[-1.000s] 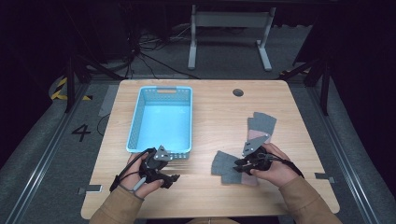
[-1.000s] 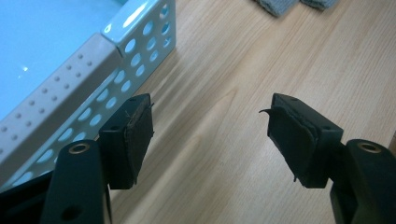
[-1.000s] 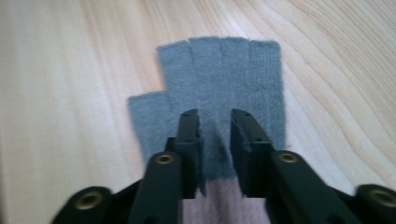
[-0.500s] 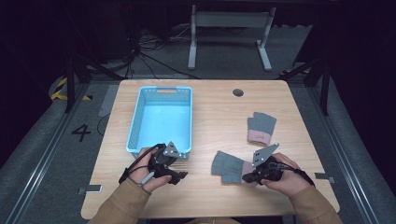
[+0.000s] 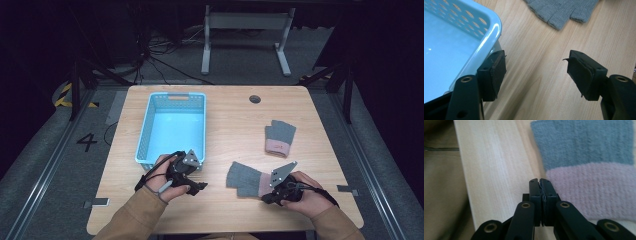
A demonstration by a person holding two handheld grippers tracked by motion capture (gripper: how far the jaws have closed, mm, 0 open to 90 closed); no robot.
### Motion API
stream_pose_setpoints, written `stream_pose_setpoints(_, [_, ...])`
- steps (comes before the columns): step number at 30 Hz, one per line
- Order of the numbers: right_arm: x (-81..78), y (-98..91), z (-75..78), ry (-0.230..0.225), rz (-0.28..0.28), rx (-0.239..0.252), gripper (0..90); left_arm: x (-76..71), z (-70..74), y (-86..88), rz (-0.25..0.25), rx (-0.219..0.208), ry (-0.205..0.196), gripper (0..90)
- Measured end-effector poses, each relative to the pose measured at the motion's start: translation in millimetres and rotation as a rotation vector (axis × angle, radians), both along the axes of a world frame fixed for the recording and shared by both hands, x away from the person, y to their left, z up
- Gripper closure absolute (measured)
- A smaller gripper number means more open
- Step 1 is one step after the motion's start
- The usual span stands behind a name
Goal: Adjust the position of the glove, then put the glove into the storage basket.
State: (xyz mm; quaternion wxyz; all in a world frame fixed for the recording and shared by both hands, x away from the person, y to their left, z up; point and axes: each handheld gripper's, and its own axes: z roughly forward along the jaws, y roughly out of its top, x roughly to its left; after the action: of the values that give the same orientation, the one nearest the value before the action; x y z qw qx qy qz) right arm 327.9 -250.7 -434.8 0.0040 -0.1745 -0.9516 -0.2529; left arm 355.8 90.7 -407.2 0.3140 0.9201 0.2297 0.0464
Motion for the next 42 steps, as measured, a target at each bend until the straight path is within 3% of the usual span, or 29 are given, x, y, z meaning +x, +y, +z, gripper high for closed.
stream_pose_setpoints(14, [6.7, -0.9, -2.6, -0.078, -0.038, -0.005, 89.4, -0.1, 0.1, 0.8, 0.006, -0.007, 0.001, 32.2])
stream_pose_setpoints(23, [5.8, -3.9, -1.6, -0.067, -0.056, -0.001, 89.9, 1.9, 0.3, -1.7, -0.008, -0.008, 0.003, 32.9])
stream_pose_setpoints(28, [1.2, -7.8, 11.0, -0.047, -0.07, 0.076, 89.8, 2.2, 1.8, -3.2, -0.017, -0.018, 0.01, 32.7])
stream_pose_setpoints(30, [1.3, -11.7, 13.8, -0.051, -0.093, 0.096, 89.8, 1.3, 4.3, -4.4, -0.034, -0.066, 0.038, 32.7])
stream_pose_setpoints(32, [1.8, -15.6, 16.1, -0.053, -0.106, 0.114, 89.8, 0.2, 6.0, -4.7, -0.041, -0.085, 0.045, 32.7])
stream_pose_setpoints(39, [5.7, -25.2, 26.5, -0.1, -0.169, 0.159, 89.9, -2.3, 6.6, -4.2, -0.038, -0.081, 0.042, 32.6])
stream_pose_setpoints(41, [9.7, -28.9, 31.7, -0.122, -0.227, 0.169, 89.4, -5.1, 7.1, -2.7, -0.027, -0.081, 0.043, 32.6])
stream_pose_setpoints(42, [9.7, -28.9, 31.7, -0.122, -0.227, 0.169, 89.4, -5.1, 7.1, -2.7, -0.027, -0.081, 0.043, 32.6])
